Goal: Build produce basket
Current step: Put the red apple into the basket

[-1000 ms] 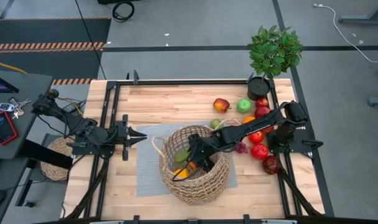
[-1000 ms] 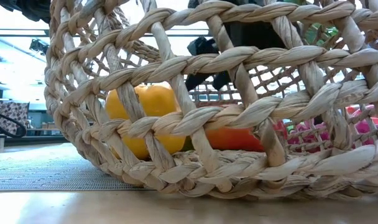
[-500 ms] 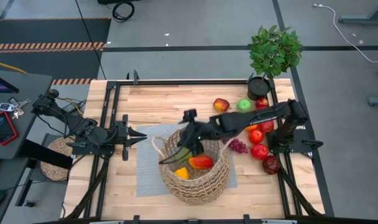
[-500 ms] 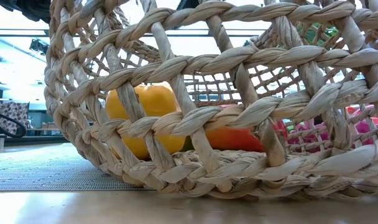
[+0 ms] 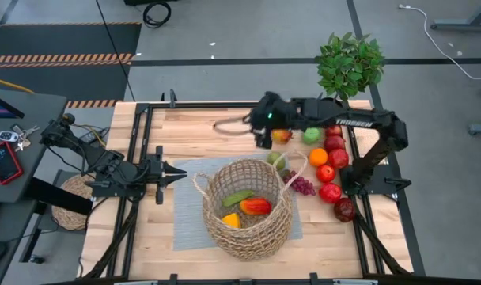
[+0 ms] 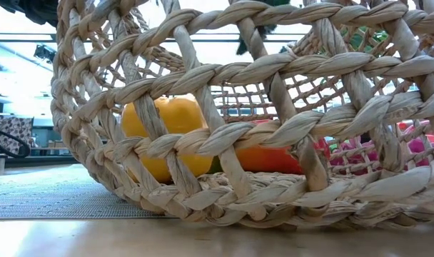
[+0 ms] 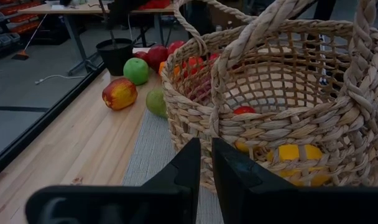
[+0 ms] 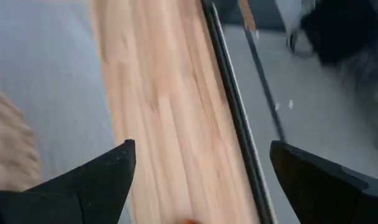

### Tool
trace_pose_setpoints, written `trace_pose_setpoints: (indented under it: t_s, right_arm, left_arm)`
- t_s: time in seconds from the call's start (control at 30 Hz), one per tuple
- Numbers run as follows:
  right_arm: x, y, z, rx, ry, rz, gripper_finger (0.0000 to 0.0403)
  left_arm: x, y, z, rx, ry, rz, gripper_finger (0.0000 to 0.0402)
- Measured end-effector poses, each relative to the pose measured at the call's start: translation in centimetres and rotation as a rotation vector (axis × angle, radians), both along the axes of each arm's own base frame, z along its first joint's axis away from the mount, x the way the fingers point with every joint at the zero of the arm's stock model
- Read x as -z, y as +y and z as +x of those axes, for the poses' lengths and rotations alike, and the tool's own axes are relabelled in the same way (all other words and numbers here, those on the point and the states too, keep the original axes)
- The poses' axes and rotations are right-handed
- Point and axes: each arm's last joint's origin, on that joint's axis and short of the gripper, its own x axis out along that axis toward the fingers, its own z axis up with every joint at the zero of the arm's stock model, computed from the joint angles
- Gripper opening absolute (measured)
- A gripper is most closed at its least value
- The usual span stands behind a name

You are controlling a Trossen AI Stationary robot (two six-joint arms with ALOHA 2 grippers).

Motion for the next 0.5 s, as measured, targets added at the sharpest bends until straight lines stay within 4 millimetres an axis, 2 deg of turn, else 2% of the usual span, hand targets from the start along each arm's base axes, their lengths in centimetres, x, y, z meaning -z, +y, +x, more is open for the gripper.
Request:
trace_pose_setpoints:
  t_s: [0.27,0.37,0.5]
  right_arm:
    - [7.3,-5.9,-4.8,0.132,0.029,0.183,0.0374]
    - [10.1,-7.2,-5.9,0.144,0.014,0.243,0.0376]
    - [12.6,-8.3,-6.6,0.154,0.038,0.311,0.0391]
  left_arm:
    - [0.0,0.0,0.0,0.000,0.000,0.000,0.0048]
    - [0.0,0.0,0.0,0.000,0.000,0.000,0.0048]
    - [0.0,0.0,0.0,0.000,0.000,0.000,0.0048]
